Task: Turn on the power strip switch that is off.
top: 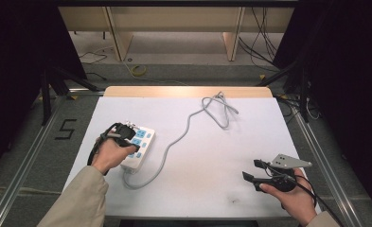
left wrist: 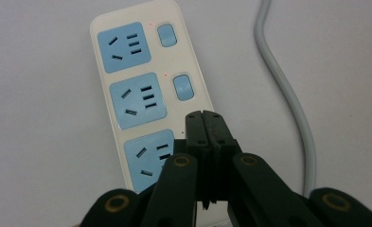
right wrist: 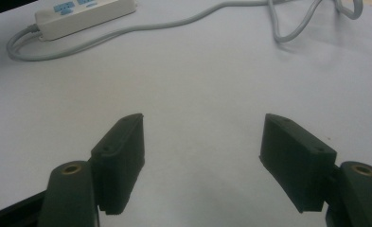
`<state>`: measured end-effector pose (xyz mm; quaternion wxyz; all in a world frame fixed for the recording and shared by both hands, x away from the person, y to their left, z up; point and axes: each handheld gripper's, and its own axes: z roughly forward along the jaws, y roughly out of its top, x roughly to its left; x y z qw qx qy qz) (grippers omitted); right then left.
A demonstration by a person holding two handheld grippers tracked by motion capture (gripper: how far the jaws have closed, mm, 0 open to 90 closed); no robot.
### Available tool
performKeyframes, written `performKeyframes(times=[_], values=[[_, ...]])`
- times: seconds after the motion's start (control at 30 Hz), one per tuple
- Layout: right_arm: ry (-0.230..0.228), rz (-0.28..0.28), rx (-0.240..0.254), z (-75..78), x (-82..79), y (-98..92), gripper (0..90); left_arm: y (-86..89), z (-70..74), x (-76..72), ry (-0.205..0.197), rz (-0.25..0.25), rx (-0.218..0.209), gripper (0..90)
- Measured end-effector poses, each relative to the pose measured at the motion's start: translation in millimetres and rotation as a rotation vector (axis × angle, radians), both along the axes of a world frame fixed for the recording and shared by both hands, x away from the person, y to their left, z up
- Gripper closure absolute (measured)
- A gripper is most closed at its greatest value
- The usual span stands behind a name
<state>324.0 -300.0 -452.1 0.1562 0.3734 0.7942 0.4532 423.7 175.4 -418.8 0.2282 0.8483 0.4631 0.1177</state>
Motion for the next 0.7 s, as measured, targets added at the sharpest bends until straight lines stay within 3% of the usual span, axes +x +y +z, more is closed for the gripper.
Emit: performKeyframes(times=[0.3, 0.7], values=[[0.007, 0.005, 0.005, -0.2, -0.2, 1.2, 31.6, -3.3, -2.8, 2.4, 0.018, 0.004, 0.007, 89.9], [0.007, 0.015, 0.006, 0.3, -0.4, 2.2, 31.6, -7.1, -5.8, 7.0, 0.03, 0.009, 0.047, 89.8]])
